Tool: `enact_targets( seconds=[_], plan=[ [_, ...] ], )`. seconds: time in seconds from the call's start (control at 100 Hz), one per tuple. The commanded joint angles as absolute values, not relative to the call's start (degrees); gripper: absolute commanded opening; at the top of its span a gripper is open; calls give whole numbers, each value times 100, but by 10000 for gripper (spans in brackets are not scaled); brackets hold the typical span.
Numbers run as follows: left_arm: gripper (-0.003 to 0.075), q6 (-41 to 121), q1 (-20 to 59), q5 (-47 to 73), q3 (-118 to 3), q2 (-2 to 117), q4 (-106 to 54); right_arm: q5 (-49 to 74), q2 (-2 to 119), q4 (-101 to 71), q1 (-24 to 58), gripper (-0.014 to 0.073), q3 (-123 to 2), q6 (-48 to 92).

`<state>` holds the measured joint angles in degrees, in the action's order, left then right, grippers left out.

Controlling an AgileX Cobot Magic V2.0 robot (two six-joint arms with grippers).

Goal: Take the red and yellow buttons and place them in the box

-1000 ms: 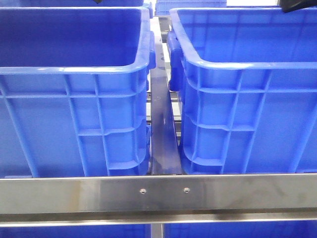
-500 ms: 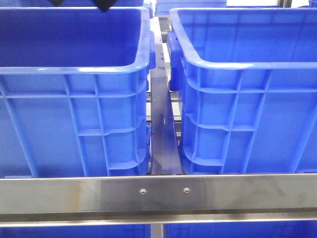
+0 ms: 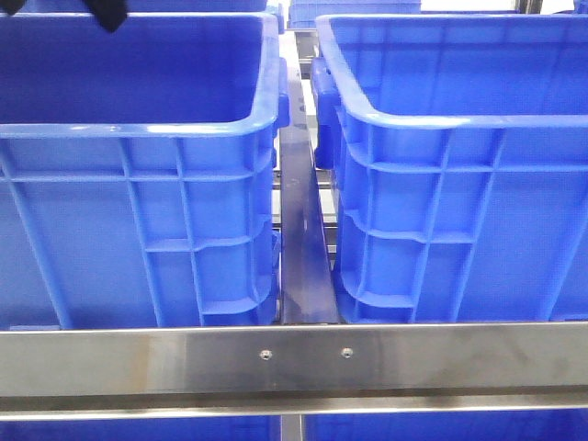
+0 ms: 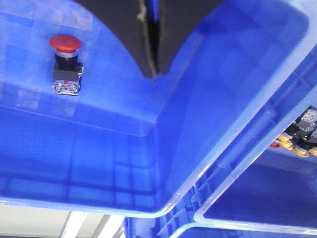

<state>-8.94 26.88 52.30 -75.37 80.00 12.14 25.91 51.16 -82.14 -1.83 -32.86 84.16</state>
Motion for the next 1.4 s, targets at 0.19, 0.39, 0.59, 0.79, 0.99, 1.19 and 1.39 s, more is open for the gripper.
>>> enact_targets(
  seconds=[0.19, 0.39, 0.59, 0.79, 0.99, 1.19, 1.39],
  plan=[
    [617, -994, 1674, 5112, -7740, 8448, 101, 2673, 5044, -8386, -222, -68, -3427, 8461],
    [617, -994, 1318, 4983, -7740, 8992, -289, 2673, 5044, -8386, -222, -68, -3427, 8461],
    [617, -936, 1303, 4943, -7751, 9460, -334, 2673, 5044, -8386, -222, -68, -3427, 8461],
    [617, -936, 1303, 4637, -7751, 9818, -384, 2665, 5044, -8386, -222, -68, -3428, 8461],
    [617, -936, 1303, 4455, -7751, 9887, -384, 2665, 5044, -8386, -222, -68, -3428, 8461],
    [615, -936, 1303, 4579, -7751, 9887, -384, 2665, 5044, -8386, -222, -68, -3428, 8461],
    [458, -936, 1303, 4659, -7751, 9907, -395, 2665, 5044, -8386, -222, -68, -3428, 8461]
  ],
)
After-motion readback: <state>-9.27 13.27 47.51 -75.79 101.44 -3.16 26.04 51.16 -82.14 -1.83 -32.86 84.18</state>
